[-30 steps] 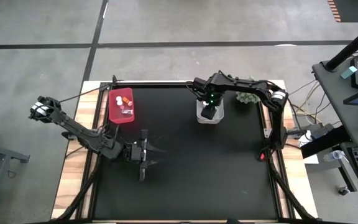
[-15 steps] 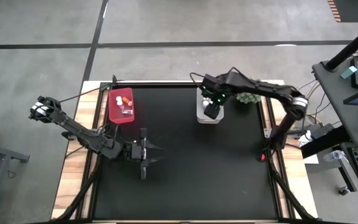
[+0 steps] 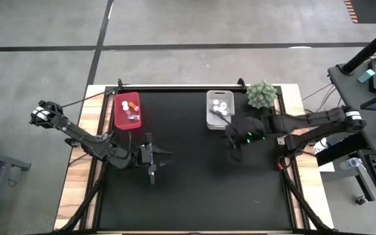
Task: Pick and place medicine bottles into bin by pill shape (circle, oval)
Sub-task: Return to Home Position
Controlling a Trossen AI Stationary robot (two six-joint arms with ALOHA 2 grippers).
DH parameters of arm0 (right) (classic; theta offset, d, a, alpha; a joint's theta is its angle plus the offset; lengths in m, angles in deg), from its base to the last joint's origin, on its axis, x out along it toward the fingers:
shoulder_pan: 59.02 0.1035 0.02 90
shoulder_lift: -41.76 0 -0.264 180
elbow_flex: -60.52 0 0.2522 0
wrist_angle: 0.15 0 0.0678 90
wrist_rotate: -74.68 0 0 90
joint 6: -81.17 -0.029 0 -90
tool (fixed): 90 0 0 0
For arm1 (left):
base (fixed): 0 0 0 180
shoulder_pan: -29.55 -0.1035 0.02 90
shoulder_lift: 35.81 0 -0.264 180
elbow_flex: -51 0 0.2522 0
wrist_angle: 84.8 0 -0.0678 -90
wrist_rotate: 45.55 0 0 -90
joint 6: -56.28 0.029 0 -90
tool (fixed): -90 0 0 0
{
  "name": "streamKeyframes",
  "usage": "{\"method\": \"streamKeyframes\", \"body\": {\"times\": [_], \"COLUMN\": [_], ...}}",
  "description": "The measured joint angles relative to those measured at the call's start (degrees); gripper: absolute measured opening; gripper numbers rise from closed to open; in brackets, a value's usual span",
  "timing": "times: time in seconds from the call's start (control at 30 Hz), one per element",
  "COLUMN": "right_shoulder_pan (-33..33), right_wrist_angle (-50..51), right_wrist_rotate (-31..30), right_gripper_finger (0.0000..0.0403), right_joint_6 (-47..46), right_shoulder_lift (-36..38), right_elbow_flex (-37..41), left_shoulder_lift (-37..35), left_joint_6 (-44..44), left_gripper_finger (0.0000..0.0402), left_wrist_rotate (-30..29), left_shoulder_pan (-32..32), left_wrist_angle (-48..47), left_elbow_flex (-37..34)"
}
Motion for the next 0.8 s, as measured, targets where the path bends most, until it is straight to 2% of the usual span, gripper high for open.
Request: {"method": "streamKeyframes", "body": {"times": [0.13, 0.23, 0.33, 0.47, 0.6, 0.8], "right_shoulder_pan": [4.92, 6.30, 6.17, 6.07, 5.63, 0.36], "right_wrist_angle": [-19.00, -28.44, -32.78, -37.57, -41.55, -42.93], "right_wrist_rotate": [0.04, 0.04, -0.08, -0.12, -0.01, 0.28], "right_gripper_finger": [0.0192, 0.0192, 0.0192, 0.0192, 0.0192, 0.0191], "right_joint_6": [7.36, 12.26, 15.52, 19.46, 25.10, 28.93], "right_shoulder_lift": [5.51, 8.82, 11.96, 16.54, 21.65, 30.77], "right_elbow_flex": [10.99, 17.31, 22.27, 27.48, 30.38, 32.14], "left_shoulder_lift": [0.55, -1.19, -6.04, -13.06, -20.99, -34.27], "left_joint_6": [0.58, 1.80, 1.60, 1.70, 3.29, 3.50], "left_gripper_finger": [0.0111, 0.0111, 0.0111, 0.0111, 0.0111, 0.0111], "left_wrist_rotate": [0.17, 2.50, 7.72, 7.85, 8.21, 8.15], "left_shoulder_pan": [0.13, 0.13, -0.07, -0.20, -1.00, -5.36], "left_wrist_angle": [-0.38, -2.19, -8.77, -15.03, -14.51, -14.58], "left_elbow_flex": [-0.83, -0.83, -0.83, -1.92, -6.41, -12.89]}}
